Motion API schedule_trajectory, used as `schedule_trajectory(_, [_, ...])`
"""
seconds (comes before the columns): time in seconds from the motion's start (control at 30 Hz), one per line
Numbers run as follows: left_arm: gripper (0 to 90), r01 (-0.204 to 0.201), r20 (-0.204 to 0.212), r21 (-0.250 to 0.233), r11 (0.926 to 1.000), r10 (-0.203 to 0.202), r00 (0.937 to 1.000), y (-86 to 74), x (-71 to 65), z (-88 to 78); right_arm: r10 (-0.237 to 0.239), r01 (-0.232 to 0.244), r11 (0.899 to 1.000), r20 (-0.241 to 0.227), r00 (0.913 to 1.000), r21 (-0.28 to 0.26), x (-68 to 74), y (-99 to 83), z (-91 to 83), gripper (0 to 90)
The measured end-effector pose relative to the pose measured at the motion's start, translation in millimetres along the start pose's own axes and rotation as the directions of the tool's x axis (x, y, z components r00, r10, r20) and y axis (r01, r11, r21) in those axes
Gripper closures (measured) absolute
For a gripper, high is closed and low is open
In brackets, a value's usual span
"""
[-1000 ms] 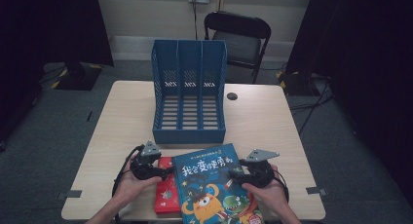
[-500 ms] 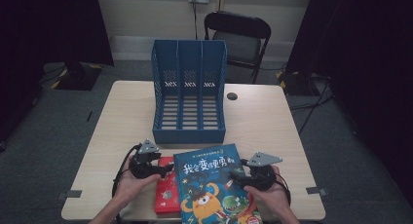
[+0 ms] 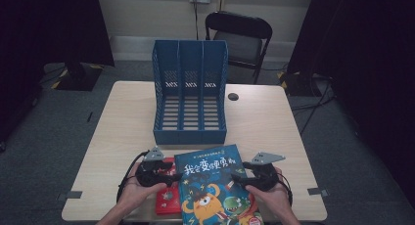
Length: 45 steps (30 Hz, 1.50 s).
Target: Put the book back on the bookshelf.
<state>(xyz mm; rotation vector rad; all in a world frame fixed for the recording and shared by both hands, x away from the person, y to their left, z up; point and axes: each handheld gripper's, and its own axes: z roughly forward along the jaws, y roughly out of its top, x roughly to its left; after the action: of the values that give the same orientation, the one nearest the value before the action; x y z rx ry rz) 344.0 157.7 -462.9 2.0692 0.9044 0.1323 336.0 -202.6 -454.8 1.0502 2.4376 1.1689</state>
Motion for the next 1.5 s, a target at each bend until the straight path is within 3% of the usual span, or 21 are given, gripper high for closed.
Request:
schedule_trajectory(0.07, [38.4, -0.009, 0.0, -0.003, 1.0, 0.009, 1.0, 1.4, -2.3, 3.2, 0.003, -0.003, 1.0, 0.005, 1.0, -0.001, -0.1, -0.1, 0.2, 31.6])
schedule_trajectory(0.1, [36.8, -0.033, -0.027, 0.013, 0.9994, 0.033, 0.9991, 4.6, -6.8, 6.5, 0.01, -0.01, 1.0, 0.007, 0.9999, 0.0, -1.2, -0.7, -0.1, 29.2])
schedule_trajectory(0.13, [36.6, -0.034, -0.029, 0.012, 0.9993, 0.035, 0.999, 5.1, -6.5, 6.9, 0.013, -0.013, 1.0, 0.013, 0.9998, 0.0, -1.4, -1.1, -0.5, 27.3])
schedule_trajectory(0.27, [40.2, -0.021, -0.023, -0.006, 0.9998, 0.021, 0.9995, 5.6, -3.0, 8.3, 0.039, -0.039, 0.999, 0.001, 0.9993, 0.002, -4.5, -3.8, -2.0, 26.0])
schedule_trajectory(0.5, [35.9, -0.05, -0.013, -0.021, 0.9985, 0.05, 0.9987, 10.2, -1.5, 16.6, 0.073, -0.073, 0.997, -0.017, 0.9972, 0.01, -9.5, -6.2, -2.2, 21.6])
schedule_trajectory(0.57, [35.7, -0.056, -0.011, -0.033, 0.9979, 0.056, 0.9984, 11.5, -0.2, 19.7, 0.084, -0.083, 0.996, -0.041, 0.9956, 0.016, -9.3, -6.7, -0.3, 17.3])
schedule_trajectory(0.7, [36.0, -0.045, -0.026, -0.044, 0.998, 0.044, 0.9987, 12.7, 1.0, 22.0, 0.079, -0.079, 0.997, -0.01, 0.9968, 0.023, -1.6, -5.2, 3.0, 10.6])
schedule_trajectory(0.93, [36.1, -0.053, -0.012, -0.037, 0.9979, 0.053, 0.9985, 13.2, 2.5, 21.5, 0.102, -0.102, 0.994, -0.009, 0.9947, 0.03, -4.6, -3.3, 6.2, 10.0])
schedule_trajectory(1.0, [35.2, -0.051, 0.009, -0.016, 0.9986, 0.051, 0.9986, 12.0, -2.7, 18.4, 0.126, -0.124, 0.992, -0.037, 0.9914, 0.032, -8.9, -2.9, 9.1, 10.6])
schedule_trajectory(1.2, [29.3, -0.067, -0.004, 0.002, 0.9978, 0.067, 0.9978, 10.1, -13.2, 18.5, 0.124, -0.123, 0.992, -0.027, 0.992, 0.032, -8.1, -2.1, 8.6, 11.4])
schedule_trajectory(1.5, [27.1, -0.048, 0.011, -0.039, 0.9981, 0.048, 0.9988, 7.6, -10.2, 19.7, 0.1, -0.101, 0.994, -0.01, 0.9949, -0.034, -4.4, 4.5, -4.2, 18.1])
